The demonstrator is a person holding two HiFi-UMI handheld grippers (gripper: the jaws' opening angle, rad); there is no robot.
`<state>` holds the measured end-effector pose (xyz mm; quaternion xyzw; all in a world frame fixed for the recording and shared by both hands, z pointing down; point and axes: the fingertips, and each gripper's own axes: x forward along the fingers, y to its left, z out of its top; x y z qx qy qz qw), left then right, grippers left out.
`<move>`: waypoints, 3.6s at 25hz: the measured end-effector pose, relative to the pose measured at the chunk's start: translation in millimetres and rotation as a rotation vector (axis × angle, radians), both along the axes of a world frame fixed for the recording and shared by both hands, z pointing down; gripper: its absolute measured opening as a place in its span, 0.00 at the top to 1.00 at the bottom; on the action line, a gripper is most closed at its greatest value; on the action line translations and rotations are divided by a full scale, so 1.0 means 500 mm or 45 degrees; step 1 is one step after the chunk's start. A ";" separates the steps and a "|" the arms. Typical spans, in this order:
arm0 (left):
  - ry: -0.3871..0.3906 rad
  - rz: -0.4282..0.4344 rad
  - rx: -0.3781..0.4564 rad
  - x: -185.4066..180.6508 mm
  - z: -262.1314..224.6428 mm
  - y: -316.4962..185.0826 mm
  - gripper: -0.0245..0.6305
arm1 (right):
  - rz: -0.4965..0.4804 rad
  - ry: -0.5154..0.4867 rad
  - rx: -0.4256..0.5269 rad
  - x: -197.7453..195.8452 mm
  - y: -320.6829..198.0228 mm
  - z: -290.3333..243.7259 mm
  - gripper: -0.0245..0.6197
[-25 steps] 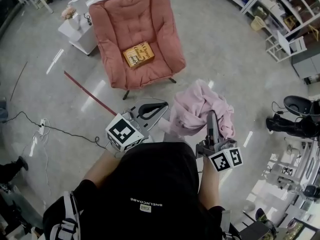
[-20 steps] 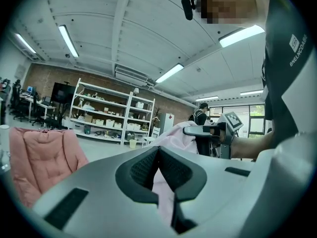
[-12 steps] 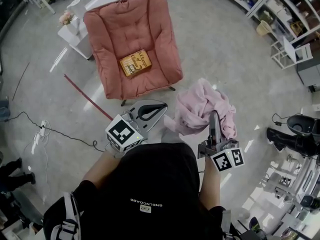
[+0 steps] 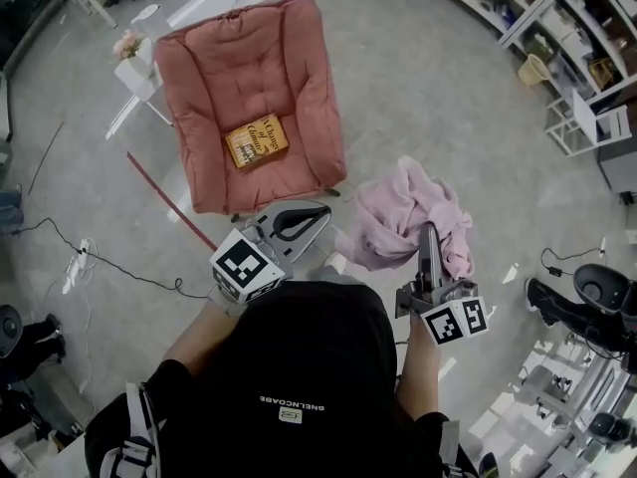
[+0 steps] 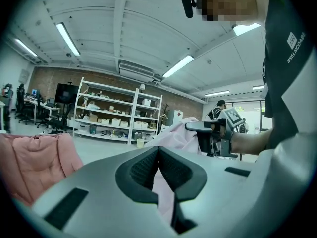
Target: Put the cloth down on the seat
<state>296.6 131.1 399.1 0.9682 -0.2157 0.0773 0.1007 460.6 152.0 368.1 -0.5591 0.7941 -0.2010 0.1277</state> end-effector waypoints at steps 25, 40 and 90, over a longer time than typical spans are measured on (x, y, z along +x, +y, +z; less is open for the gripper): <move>-0.013 -0.274 -0.030 0.000 0.043 -0.204 0.94 | -0.115 0.007 -0.003 0.113 -0.276 -0.001 0.85; 0.047 -0.434 -0.030 -0.271 0.027 -0.381 0.94 | -0.204 0.039 0.065 -0.122 -0.527 -0.093 0.85; -0.006 -1.359 -0.112 -0.968 0.076 -0.363 0.94 | -1.301 0.172 -0.224 -1.102 -0.744 0.138 0.85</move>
